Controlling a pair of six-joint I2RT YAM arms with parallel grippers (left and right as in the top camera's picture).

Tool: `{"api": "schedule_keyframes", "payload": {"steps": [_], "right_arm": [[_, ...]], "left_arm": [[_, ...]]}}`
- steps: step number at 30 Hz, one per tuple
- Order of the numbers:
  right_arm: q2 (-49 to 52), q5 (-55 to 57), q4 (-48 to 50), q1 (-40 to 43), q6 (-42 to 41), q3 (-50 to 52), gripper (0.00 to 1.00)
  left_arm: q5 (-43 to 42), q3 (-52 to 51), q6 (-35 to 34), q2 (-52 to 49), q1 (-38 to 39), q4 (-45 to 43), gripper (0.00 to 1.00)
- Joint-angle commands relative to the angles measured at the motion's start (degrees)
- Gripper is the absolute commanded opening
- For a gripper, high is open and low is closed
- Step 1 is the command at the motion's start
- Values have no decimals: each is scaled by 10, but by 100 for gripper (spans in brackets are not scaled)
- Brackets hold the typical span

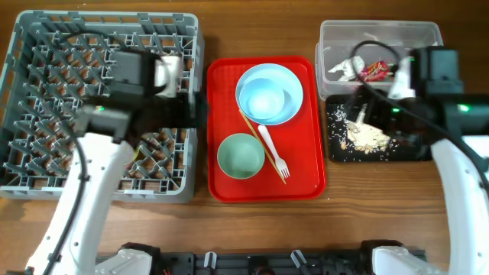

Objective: Sort waste into correct bins and load items into the dishwasher rack
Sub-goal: 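Grasp the green saucer on the tray with the left gripper, then place the green saucer into the dish rack with the left gripper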

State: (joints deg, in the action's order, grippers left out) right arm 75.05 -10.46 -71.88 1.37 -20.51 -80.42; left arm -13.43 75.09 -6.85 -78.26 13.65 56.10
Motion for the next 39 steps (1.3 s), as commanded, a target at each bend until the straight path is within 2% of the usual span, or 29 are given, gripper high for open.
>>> {"api": "schedule_keyframes", "payload": {"steps": [1, 2, 3, 4, 9, 12, 14, 17, 18, 19, 27, 31, 35, 37, 39], "right_arm": [[-27, 1, -11, 39, -2, -9, 100], [-27, 1, -17, 44, 0, -9, 100], [-25, 1, -20, 45, 0, -8, 100], [-24, 1, -23, 45, 0, -8, 100], [-21, 1, -24, 45, 0, -6, 100], [-21, 1, -25, 45, 1, -6, 100], [-21, 1, -25, 45, 8, -6, 100], [-21, 1, -26, 45, 10, -6, 100], [-21, 1, -27, 45, 11, -6, 100], [-21, 1, -27, 45, 11, -6, 100], [-21, 1, -28, 45, 11, -6, 100], [-21, 1, -28, 45, 11, -6, 100], [-21, 1, -28, 45, 12, -6, 100], [-21, 1, -28, 45, 12, -6, 100], [-21, 1, -28, 45, 12, -6, 100]], "left_arm": [[-54, 6, 4, -41, 102, -31, 100], [-33, 6, 4, -61, 132, -37, 96], [-19, 6, 4, -78, 150, -37, 85], [-8, 6, 4, -100, 172, -36, 81], [-6, 6, 4, -225, 252, -38, 83], [-4, 6, 4, -298, 284, -41, 75], [-4, 6, 4, -323, 294, -40, 64], [3, 6, 4, -343, 300, -40, 33], [12, 6, 4, -342, 300, -40, 14], [18, 7, 4, -340, 299, -40, 4], [26, 25, 4, -245, 274, -3, 4], [17, 60, 7, -152, 203, 24, 4], [-112, 80, 105, -73, 59, 16, 4], [-179, 80, 153, -65, -18, 19, 4], [-280, 80, 211, -75, -105, 34, 4]]}}
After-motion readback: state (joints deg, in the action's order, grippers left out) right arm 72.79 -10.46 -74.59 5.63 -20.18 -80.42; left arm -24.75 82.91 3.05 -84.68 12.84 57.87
